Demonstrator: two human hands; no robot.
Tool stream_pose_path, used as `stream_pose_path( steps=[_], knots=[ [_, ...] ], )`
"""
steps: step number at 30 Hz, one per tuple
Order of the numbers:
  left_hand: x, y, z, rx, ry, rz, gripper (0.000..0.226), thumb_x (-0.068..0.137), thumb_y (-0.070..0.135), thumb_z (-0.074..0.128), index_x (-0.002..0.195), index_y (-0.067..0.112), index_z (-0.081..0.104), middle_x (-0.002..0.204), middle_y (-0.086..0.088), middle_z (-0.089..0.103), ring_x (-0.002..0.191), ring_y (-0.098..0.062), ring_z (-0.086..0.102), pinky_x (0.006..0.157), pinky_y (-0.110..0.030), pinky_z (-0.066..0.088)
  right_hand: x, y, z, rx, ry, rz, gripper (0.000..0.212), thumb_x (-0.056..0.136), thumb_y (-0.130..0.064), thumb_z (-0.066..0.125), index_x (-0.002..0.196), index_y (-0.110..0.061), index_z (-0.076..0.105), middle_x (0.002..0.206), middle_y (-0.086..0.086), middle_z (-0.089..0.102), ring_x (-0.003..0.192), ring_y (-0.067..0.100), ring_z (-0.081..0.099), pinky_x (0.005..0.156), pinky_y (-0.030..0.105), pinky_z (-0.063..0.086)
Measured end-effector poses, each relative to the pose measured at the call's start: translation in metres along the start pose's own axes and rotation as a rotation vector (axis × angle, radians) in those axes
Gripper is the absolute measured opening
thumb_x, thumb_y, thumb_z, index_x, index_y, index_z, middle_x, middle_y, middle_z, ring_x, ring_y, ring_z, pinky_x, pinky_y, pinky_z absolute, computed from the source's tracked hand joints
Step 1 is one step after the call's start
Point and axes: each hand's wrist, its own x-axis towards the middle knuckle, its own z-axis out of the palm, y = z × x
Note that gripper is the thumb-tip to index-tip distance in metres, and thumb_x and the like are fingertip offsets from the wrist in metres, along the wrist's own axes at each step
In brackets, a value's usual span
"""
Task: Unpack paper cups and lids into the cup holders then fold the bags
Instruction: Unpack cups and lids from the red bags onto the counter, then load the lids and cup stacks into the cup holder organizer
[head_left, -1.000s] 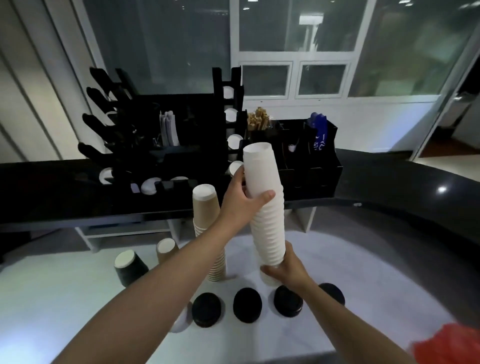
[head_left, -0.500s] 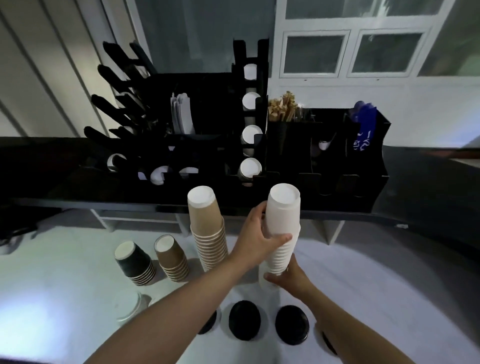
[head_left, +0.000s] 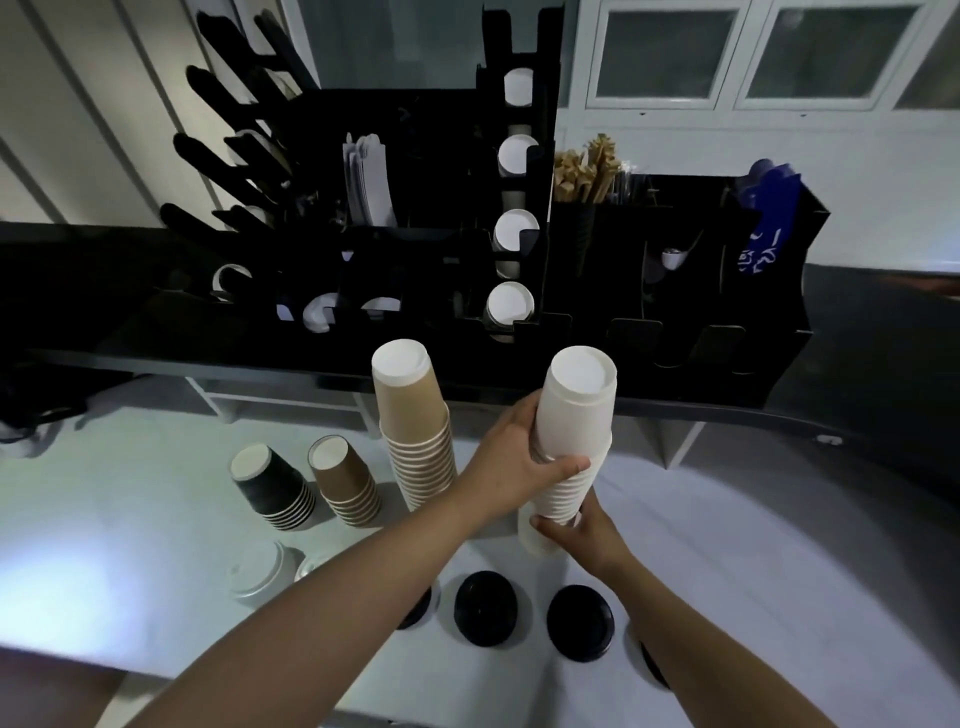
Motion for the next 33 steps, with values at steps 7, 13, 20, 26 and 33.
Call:
stream_pose_path(
  steps=[7,13,20,26,33],
  knots=[
    [-0.017,-0.02,0.015,-0.058,0.002,-0.005,0.079,0.077,0.062,0.075,0.142,0.054,0.03,0.129,0.036,0.046,0.12,0.004,0.048,0.098,-0.021,0.042,-0.013,-0.004,0.014,-0.01,0.104,0.043,0.077,0.082,-0.043,0.081,0.143,-0.033,0.035,0.128,-0.013,0.057,0.112,0.011,0.057,0.087,0.026,0.044],
    [-0.059,-0.07,0.011,-0.007,0.062,0.004,0.041,0.094,0.043,0.065,0.132,0.037,0.051,0.129,0.019,0.053,0.113,0.007,0.054,0.094,-0.017,0.051,-0.032,0.003,0.032,-0.25,0.293,0.183,0.028,0.091,-0.047,0.069,0.097,-0.023,0.057,0.088,-0.007,0.065,0.081,0.017,0.06,0.067,0.031,0.041],
    [-0.112,-0.136,-0.056,0.024,-0.086,0.034,0.02,0.102,0.023,0.055,0.121,0.025,0.063,0.095,0.013,0.072,0.085,0.0,0.067,0.081,-0.023,0.055,-0.05,-0.007,0.067,-0.409,0.442,0.262,0.043,0.101,-0.032,0.052,0.063,-0.014,0.043,0.055,0.0,0.05,0.056,0.018,0.051,0.054,0.032,0.036],
    [-0.151,-0.202,-0.136,0.161,-0.28,0.034,0.042,0.103,0.008,0.043,0.138,0.028,0.054,0.117,0.009,0.068,0.092,-0.008,0.064,0.087,-0.027,0.053,-0.066,-0.053,0.15,-0.312,0.447,0.314,0.03,0.096,-0.03,0.05,0.071,-0.013,0.049,0.063,0.006,0.059,0.063,0.024,0.055,0.058,0.033,0.038],
    [-0.174,-0.258,-0.215,0.204,-0.203,0.041,0.035,0.094,0.028,0.046,0.126,0.028,0.061,0.105,0.019,0.067,0.084,0.004,0.058,0.081,-0.02,0.05,-0.058,-0.118,0.244,-0.265,0.381,0.235,0.035,0.093,-0.021,0.054,0.064,-0.017,0.034,0.056,-0.001,0.039,0.055,0.014,0.037,0.054,0.033,0.028]
  ],
)
